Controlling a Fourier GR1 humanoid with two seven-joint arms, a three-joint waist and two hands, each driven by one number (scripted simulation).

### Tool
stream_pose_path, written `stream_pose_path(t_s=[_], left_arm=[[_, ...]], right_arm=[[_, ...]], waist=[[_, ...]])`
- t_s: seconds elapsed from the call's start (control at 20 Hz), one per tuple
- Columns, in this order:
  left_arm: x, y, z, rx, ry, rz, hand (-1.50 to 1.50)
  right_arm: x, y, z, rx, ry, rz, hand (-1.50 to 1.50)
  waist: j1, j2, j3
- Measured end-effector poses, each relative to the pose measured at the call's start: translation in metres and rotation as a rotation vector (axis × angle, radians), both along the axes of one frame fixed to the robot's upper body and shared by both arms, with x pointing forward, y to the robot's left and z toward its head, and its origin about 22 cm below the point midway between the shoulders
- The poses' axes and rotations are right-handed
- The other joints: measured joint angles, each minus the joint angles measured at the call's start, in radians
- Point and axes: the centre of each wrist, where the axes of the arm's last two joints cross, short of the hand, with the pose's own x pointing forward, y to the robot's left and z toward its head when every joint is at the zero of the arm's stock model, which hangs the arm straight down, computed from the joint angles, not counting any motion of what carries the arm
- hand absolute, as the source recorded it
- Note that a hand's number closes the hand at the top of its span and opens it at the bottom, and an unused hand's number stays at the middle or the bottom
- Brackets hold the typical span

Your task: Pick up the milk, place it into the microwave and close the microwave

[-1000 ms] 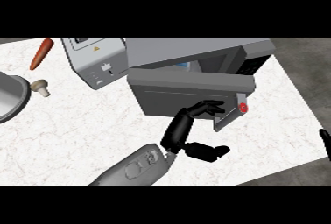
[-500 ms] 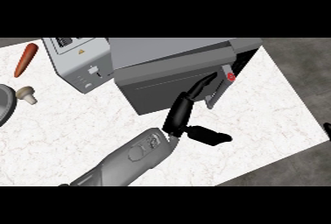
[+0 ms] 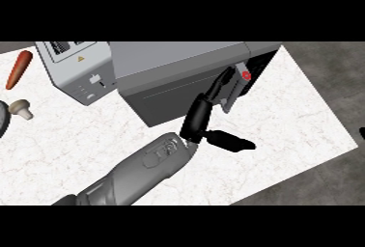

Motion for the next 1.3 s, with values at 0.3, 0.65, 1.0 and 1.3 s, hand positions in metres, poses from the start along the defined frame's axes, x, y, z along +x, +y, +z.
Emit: stream_pose_path(t_s=[0.3,0.65,1.0,1.3], left_arm=[[0.002,0.003,-0.003,-0.014,-0.019,0.017,-1.50],[0.002,0.004,-0.006,-0.031,-0.038,0.031,-1.50],[0.002,0.003,-0.009,-0.041,-0.052,0.039,-1.50],[0.002,0.002,-0.011,-0.049,-0.059,0.040,-1.50]], right_arm=[[0.005,-0.003,0.009,-0.003,-0.007,0.024,-1.50],[0.011,-0.007,0.018,-0.009,-0.008,0.030,-1.50],[0.016,-0.011,0.025,-0.012,-0.008,0.041,-1.50],[0.020,-0.014,0.032,-0.023,-0.009,0.051,-1.50]], waist=[[-0.018,0.002,0.000],[-0.033,0.005,0.000],[-0.045,0.006,0.001],[-0.051,0.007,0.001]])
